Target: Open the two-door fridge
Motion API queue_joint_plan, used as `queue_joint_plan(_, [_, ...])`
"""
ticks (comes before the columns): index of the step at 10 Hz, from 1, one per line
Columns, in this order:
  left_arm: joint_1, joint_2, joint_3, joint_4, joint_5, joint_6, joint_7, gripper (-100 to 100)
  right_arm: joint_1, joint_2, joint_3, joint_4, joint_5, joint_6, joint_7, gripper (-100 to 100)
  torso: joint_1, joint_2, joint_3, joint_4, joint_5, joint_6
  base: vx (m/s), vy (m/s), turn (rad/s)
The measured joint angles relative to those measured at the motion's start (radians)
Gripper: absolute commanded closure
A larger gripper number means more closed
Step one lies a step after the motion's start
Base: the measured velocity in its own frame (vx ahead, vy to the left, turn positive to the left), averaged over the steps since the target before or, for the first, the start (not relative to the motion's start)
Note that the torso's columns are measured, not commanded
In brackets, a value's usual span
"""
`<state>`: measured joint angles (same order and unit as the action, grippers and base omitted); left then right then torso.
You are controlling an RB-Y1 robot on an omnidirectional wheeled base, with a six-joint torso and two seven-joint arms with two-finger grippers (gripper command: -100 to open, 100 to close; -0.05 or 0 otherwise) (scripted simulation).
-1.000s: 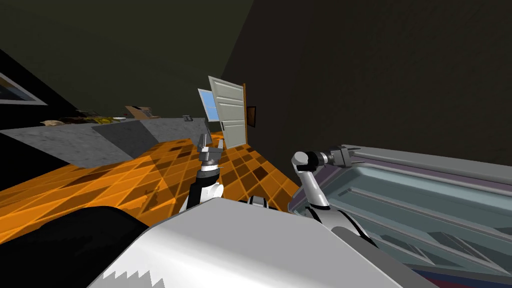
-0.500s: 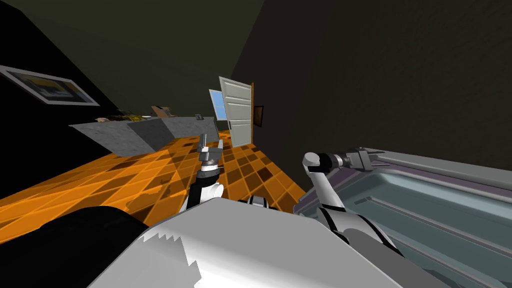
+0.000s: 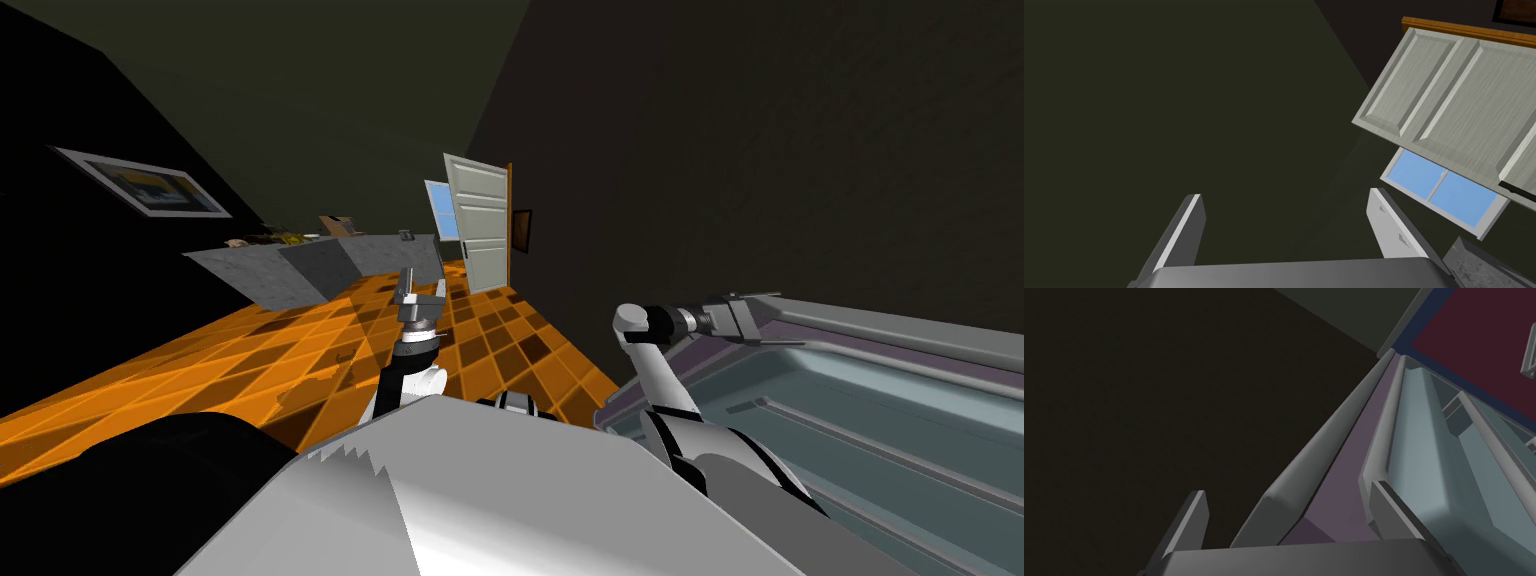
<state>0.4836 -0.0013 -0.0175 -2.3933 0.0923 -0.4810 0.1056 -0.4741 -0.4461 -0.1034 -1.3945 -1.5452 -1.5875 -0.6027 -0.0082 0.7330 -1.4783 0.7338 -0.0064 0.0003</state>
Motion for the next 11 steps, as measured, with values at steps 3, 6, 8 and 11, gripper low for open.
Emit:
queue_joint_plan(3, [0.0,0.0,0.0,0.0,0.0,0.0,0.0,0,-0.046,-0.023,-0.01,-0.015,-0.005,0.023,0.066,-100,0.01,0.007,0.004,0.005,0.007,0.0,-0.024,0.028,0.0])
queue_joint_plan(6, [0.0,0.0,0.0,0.0,0.0,0.0,0.0,0,-0.081,-0.041,-0.018,-0.029,-0.007,0.043,0.116,0,0.008,0.004,0.002,0.004,0.006,0.0,-0.015,0.022,-0.001])
queue_joint_plan(8, [0.0,0.0,0.0,0.0,0.0,0.0,0.0,0,-0.081,-0.041,-0.017,-0.029,-0.007,0.042,0.116,0,0.007,0.004,0.002,0.004,0.006,0.0,0.0,0.0,0.0])
queue_joint_plan(11, [0.0,0.0,0.0,0.0,0.0,0.0,0.0,0,-0.081,-0.041,-0.017,-0.029,-0.007,0.042,0.116,0,0.008,0.005,0.002,0.004,0.006,0.0,0.0,0.0,0.0])
